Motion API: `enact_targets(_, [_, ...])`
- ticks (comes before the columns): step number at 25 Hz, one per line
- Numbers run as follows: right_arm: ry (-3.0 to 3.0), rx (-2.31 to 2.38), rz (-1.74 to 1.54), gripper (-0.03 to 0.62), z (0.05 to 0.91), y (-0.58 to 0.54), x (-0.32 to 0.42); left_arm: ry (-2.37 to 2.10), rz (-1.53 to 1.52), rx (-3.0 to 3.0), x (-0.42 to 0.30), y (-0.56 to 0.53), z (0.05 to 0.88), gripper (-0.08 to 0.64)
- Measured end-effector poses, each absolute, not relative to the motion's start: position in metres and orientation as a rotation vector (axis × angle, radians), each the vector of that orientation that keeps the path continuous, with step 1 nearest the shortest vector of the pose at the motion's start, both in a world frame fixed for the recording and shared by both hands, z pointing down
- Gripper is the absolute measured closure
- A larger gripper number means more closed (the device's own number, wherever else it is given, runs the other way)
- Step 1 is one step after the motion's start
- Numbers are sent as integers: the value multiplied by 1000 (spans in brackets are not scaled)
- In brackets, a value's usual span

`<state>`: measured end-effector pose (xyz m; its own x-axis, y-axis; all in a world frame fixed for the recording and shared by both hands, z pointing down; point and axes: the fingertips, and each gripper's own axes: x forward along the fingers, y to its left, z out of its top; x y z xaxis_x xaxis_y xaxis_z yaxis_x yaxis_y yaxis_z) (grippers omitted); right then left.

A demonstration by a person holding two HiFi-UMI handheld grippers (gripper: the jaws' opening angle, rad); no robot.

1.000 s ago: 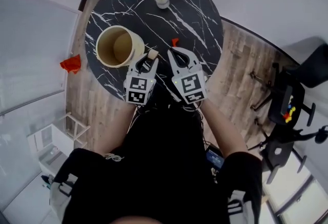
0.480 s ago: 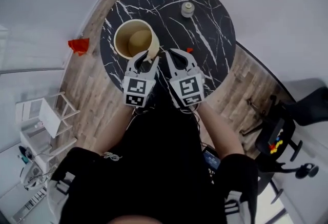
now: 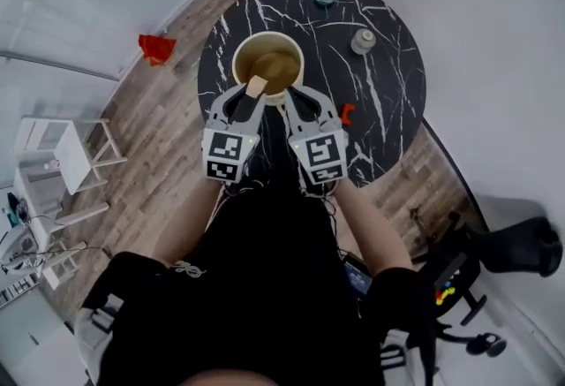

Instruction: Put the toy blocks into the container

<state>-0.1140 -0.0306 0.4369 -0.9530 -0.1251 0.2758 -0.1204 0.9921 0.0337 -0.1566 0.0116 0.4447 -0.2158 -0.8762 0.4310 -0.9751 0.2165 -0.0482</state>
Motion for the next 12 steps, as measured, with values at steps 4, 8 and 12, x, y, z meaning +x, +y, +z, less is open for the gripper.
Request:
enact_targets(4, [-2858, 143, -45, 595, 434, -21, -134, -2225, 460, 1708, -184, 22, 438, 430])
enact_targets(8, [-2866, 149, -64, 595, 426, -18, -152, -2237, 447, 1717, -208, 25, 430, 428])
enact_targets(12, [-2846, 188, -76, 595, 426, -16, -165, -2215, 430, 1755, -228, 24, 427, 430])
